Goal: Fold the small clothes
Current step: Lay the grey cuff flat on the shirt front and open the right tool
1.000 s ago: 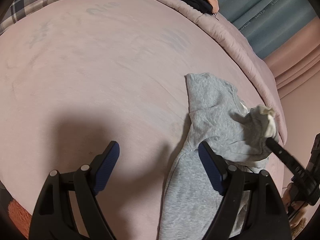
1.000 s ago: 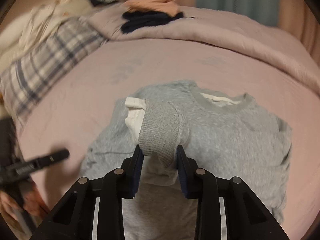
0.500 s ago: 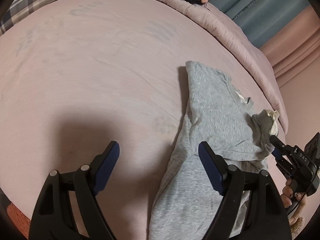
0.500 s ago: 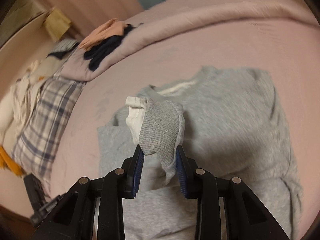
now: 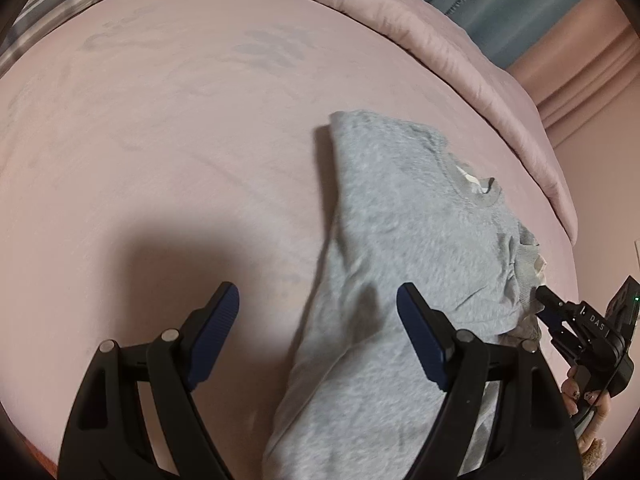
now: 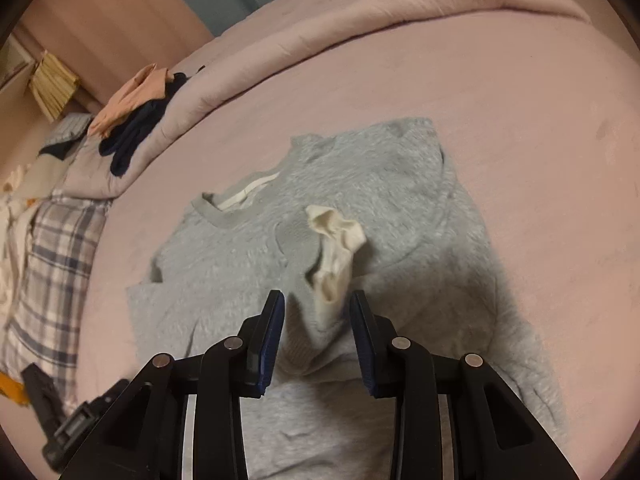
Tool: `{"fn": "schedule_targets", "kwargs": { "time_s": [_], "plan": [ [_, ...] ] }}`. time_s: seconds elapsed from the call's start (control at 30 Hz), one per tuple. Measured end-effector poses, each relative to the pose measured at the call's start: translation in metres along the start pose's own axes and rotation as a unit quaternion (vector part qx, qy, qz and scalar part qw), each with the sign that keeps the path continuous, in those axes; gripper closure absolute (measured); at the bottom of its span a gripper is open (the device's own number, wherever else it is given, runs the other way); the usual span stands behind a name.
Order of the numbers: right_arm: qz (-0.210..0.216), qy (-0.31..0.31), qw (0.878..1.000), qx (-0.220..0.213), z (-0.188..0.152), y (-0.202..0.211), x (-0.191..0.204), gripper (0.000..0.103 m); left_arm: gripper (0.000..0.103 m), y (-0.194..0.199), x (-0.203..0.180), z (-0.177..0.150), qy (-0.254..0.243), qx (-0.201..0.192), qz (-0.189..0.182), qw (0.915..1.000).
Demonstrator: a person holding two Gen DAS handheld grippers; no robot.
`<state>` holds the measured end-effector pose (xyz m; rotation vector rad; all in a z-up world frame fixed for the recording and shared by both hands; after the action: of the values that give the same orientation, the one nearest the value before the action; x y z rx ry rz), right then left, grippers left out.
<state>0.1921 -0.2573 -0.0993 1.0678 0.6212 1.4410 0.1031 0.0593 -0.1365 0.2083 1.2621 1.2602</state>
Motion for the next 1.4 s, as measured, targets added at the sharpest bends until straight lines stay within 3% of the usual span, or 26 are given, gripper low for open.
{"fn": "schedule_targets", "kwargs": {
  "time_s": [0.07, 0.17, 0.43, 0.47, 0.53, 0.6, 0.73, 0.93, 1.23, 1.4],
  "plan": [
    [0.003, -0.006, 1.000, 0.010, 0.002, -0.002, -0.008, 0.067, 0.022, -0.007, -0.005, 0.007, -0.011, 0.002, 0.002, 0.9999],
    [-0.008, -0.009, 1.000, 0.007, 0.004, -0.002, -0.013, 0.055, 0.022, -0.018, -0.012, 0.016, -0.020, 0.011, 0.004, 0.9997],
    [0.003, 0.039, 0.999, 0.012, 0.012, -0.016, 0.008, 0.055, 0.022, -0.042, -0.019, 0.021, -0.033, 0.029, 0.021, 0.9988],
    [-0.001, 0.046, 0.999, 0.015, 0.012, -0.019, 0.010, 0.057, 0.022, -0.043, -0.019, 0.021, -0.034, 0.030, 0.023, 0.9987],
    [-0.005, 0.060, 0.998, 0.015, 0.011, -0.026, 0.014, 0.082, 0.022, -0.045, -0.019, 0.021, -0.036, 0.031, 0.028, 0.9985],
    [-0.008, 0.069, 0.997, 0.010, 0.011, -0.026, 0.015, 0.088, 0.022, -0.045, -0.020, 0.022, -0.039, 0.031, 0.033, 0.9982],
    [0.014, 0.073, 0.997, -0.034, 0.014, 0.005, 0.013, 0.089, 0.022, -0.046, -0.023, 0.023, -0.044, 0.027, 0.035, 0.9980],
    [0.005, 0.075, 0.994, -0.077, 0.020, 0.031, 0.010, 0.089, 0.020, -0.054, -0.030, 0.022, -0.053, 0.024, 0.037, 0.9976],
    [-0.019, 0.059, 0.995, -0.074, 0.015, 0.017, -0.001, 0.089, 0.020, -0.057, -0.040, 0.021, -0.060, 0.025, 0.040, 0.9971],
    [-0.040, 0.054, 0.996, -0.052, 0.013, -0.002, -0.008, 0.089, 0.019, -0.069, -0.038, 0.018, -0.048, 0.037, 0.043, 0.9972]
  ]
}}
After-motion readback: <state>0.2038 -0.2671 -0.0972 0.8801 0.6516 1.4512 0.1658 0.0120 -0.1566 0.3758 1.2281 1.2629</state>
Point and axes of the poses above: each gripper's, at about its wrist camera, not at the fingertips, and y roughly against the way its jaws point, x to its left, z to its top, the point moved 2 cm from there along -y, roughly the way its jaws point, and after that the axes turned 13 degrees about -z, right-handed, at the moved point
